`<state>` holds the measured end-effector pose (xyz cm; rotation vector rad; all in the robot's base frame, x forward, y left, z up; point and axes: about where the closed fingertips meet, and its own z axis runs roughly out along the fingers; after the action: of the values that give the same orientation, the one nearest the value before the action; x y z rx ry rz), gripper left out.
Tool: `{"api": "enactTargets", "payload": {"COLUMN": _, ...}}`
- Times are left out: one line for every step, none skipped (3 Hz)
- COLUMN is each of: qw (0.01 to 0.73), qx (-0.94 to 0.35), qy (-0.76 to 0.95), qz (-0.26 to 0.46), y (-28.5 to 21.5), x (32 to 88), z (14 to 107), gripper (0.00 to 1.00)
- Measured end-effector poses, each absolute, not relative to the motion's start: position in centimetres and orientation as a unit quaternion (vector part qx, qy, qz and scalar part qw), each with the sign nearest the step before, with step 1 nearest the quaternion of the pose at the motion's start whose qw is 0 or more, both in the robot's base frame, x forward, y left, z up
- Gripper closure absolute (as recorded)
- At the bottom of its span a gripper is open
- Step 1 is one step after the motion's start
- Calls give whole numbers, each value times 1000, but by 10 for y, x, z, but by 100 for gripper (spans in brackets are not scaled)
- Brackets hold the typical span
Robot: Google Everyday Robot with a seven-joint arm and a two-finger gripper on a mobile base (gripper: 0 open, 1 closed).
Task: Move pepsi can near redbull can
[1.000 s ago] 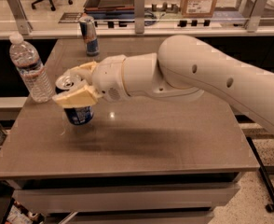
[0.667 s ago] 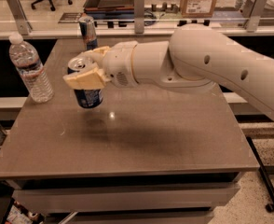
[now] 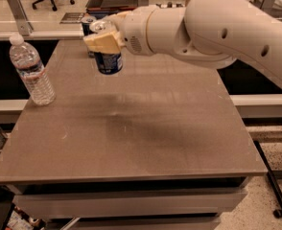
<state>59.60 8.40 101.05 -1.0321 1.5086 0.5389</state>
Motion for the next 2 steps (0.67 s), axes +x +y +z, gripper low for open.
{"api": "enactTargets", "payload": {"qw": 591, "qx": -437, "qy": 647, "qz": 206, "y": 82, "x": 638, "z": 1019, "gripper": 100}}
{"api": "enactTargets", "payload": {"qw": 600, "qx": -436, "qy": 640, "qz": 204, "y": 89, "x": 677, "z": 1015, "gripper": 100}}
